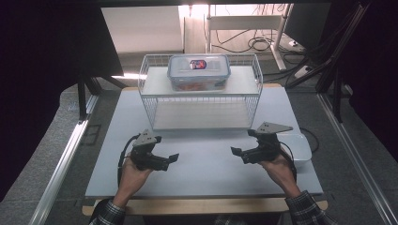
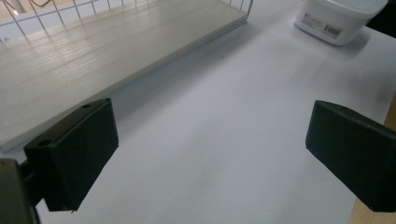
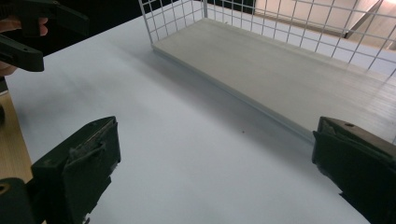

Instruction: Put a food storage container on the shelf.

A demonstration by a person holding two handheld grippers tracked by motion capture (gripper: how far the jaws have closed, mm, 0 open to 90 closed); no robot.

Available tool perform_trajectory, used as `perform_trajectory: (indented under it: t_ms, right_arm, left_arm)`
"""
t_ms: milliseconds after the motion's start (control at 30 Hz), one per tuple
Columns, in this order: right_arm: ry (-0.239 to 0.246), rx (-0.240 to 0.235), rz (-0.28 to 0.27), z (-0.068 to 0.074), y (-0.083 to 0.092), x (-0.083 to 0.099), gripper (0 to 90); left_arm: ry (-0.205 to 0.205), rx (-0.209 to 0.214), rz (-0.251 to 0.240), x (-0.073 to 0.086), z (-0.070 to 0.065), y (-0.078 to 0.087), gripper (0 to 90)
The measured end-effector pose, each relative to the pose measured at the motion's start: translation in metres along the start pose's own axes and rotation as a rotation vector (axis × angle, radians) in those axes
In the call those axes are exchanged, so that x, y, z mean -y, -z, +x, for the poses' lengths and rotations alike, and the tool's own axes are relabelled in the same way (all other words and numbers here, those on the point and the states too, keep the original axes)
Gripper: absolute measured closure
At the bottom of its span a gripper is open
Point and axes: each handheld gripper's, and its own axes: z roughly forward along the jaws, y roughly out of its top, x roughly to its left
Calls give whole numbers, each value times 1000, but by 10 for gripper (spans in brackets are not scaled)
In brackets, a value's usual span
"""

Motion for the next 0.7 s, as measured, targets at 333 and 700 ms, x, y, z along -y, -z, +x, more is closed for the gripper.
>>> perform_trajectory:
  t_ms: [333,700]
  right_arm:
    - [24,41,27,7,4,22,10]
    - [21,43,41,12,6,39,13]
  left_arm:
    - [-18,-43,33,20,-6,3,23]
    - [-49,-76,70,33,-10,2,18]
